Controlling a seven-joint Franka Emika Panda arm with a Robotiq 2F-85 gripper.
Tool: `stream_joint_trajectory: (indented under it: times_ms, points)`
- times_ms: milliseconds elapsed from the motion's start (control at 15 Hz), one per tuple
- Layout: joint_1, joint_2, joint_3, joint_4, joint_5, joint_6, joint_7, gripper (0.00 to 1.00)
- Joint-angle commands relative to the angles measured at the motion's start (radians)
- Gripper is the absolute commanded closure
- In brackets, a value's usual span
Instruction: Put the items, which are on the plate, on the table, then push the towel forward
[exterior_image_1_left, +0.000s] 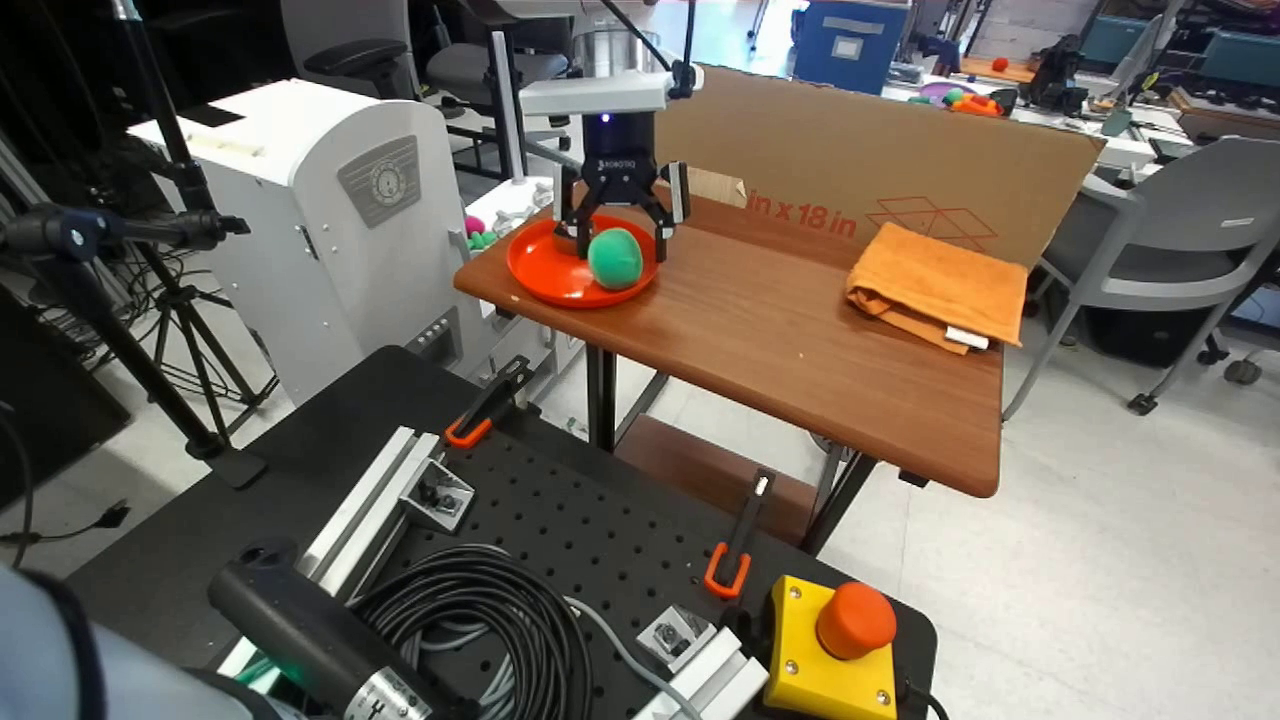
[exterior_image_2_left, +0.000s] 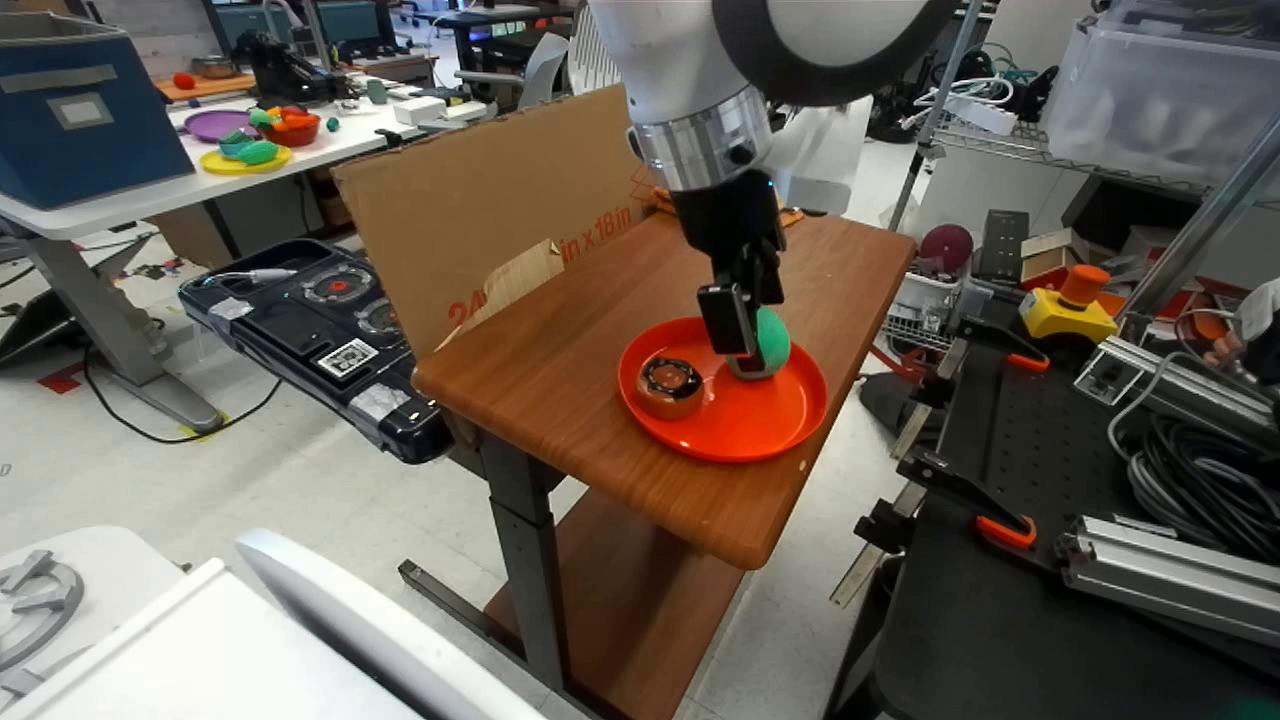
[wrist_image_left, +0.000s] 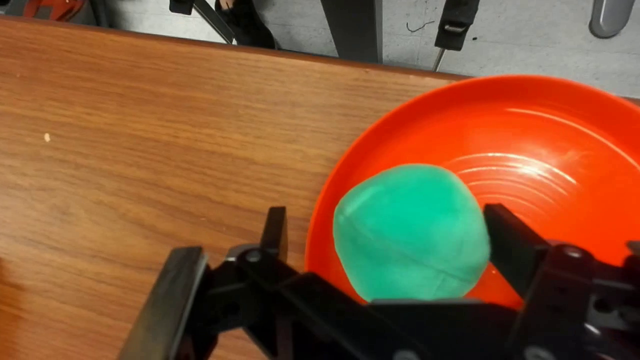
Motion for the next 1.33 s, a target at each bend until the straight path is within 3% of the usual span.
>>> stream_joint_trajectory:
  times_ms: [0, 133, 400, 667, 933, 1267]
  points:
    - [0.038, 0.074, -0.019, 0.112, -0.010, -0.073, 0.016, 0.28]
    - [0.043, 0.094, -0.016, 0.140, -0.002, -0.093, 0.008, 0.36]
    - [0.041, 0.075, 0.000, 0.144, 0.023, -0.118, -0.017, 0.67]
    - [0.031, -0.039, 0.030, 0.089, 0.057, -0.095, -0.043, 0.93]
    - [0.014, -0.115, 0.026, 0.107, 0.090, -0.073, -0.036, 0.94]
    - [0.005, 0.022, -0.002, 0.331, 0.095, -0.164, -0.023, 0.94]
